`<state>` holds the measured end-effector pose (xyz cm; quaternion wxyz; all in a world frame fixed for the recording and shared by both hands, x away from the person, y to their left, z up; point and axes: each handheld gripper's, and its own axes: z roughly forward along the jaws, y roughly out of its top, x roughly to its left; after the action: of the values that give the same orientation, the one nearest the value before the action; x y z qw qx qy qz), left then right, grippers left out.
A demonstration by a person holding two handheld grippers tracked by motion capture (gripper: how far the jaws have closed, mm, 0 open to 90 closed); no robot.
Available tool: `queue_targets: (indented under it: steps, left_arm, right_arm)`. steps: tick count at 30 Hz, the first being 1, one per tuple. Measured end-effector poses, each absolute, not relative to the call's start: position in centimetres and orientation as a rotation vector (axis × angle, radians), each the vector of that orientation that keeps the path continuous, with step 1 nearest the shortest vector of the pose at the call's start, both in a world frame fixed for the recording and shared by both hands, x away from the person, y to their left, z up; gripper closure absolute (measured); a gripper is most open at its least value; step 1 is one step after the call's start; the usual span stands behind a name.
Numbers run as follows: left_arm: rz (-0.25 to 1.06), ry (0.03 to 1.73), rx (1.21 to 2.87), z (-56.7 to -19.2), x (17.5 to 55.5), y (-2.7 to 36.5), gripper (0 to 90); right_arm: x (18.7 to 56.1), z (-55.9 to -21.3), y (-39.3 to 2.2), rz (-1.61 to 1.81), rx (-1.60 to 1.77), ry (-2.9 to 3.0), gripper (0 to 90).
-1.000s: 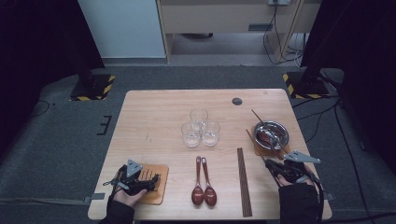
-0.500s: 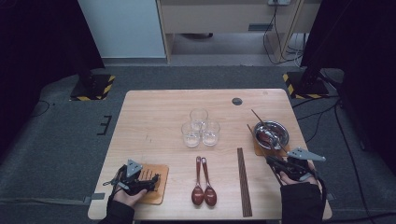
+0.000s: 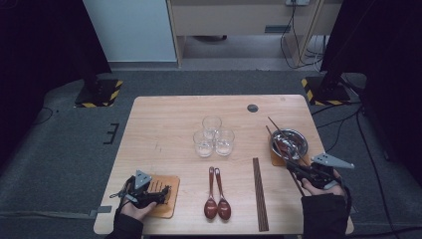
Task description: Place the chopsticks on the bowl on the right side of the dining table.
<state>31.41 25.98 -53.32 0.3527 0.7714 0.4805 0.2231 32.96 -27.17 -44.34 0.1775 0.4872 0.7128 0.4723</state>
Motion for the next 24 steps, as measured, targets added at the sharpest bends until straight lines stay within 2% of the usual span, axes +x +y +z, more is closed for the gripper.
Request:
queue_targets:
  steps: [24]
  left_arm:
    - [0.577,1.243,1.995,-53.3,31.4,26.0,7.2]
  right_arm:
    - [34.4,-42.6,-28.0,1.371,1.345,1.973,85.2]
